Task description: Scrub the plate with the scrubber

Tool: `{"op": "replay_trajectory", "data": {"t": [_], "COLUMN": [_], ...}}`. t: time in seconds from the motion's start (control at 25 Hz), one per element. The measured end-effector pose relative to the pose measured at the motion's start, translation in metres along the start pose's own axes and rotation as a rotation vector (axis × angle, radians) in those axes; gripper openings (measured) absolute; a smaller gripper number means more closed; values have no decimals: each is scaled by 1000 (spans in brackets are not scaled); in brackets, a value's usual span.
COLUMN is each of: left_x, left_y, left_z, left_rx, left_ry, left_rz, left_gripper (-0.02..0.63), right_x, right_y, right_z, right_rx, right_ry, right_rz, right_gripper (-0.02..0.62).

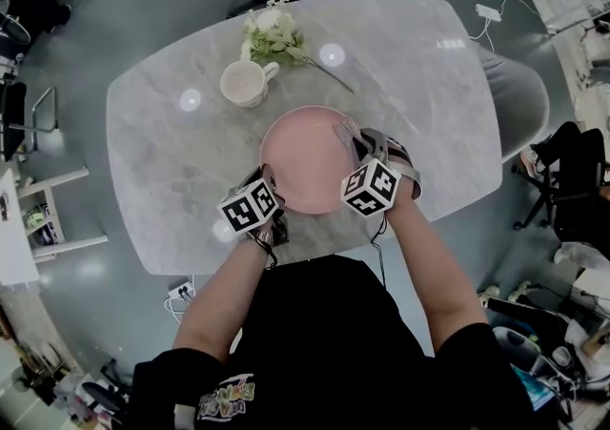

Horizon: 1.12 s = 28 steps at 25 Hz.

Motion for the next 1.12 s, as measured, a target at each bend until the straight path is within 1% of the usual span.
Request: {"op": "replay_trajectory", "data": {"t": [0.08,0.2,0.32,0.44,0.48,0.68,0.76,0.88,1.12], "left_x": [1,2,2,-1,-3,-20,-31,-51,-101], "left_y": [1,4,6,7,8,11,11,10,-1], "left_z": [1,2,1,1,2,4,7,13,33], "left_rx": [11,72,138,192,211,264,283,318,442], "left_ry": [-11,-26,-30,-32,-29,0,4,1,-26], "left_rz": [-14,-37,-38,-13,-2,65,92,143,276], "left_gripper": [28,31,49,109,120,121,117,103,34], "right_x": [1,-1,-8,-20,-23,-41,-49,-63,-96], "right_y": [1,2,-1,-7,-9,-24,-29,-36,-45], "right_z": [8,20,30,39,42,49,49,45,34], "right_rx": [62,226,382,486,514,667,699,705,693], "right_ry": [8,44,72,76,77,118,133,145,172], "right_rz": [10,67,143,196,214,292,304,317,371], "right_gripper": [78,77,77,77,77,77,77,76,76]}}
Point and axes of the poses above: the fingertips, and each gripper's own axes: x forward along the fingers, z to its right, y out of its top, the point moved 9 cm from there along -x, backward along the fingers, and after that the axes turned 4 degrees about -z, right-handed, at the moved point
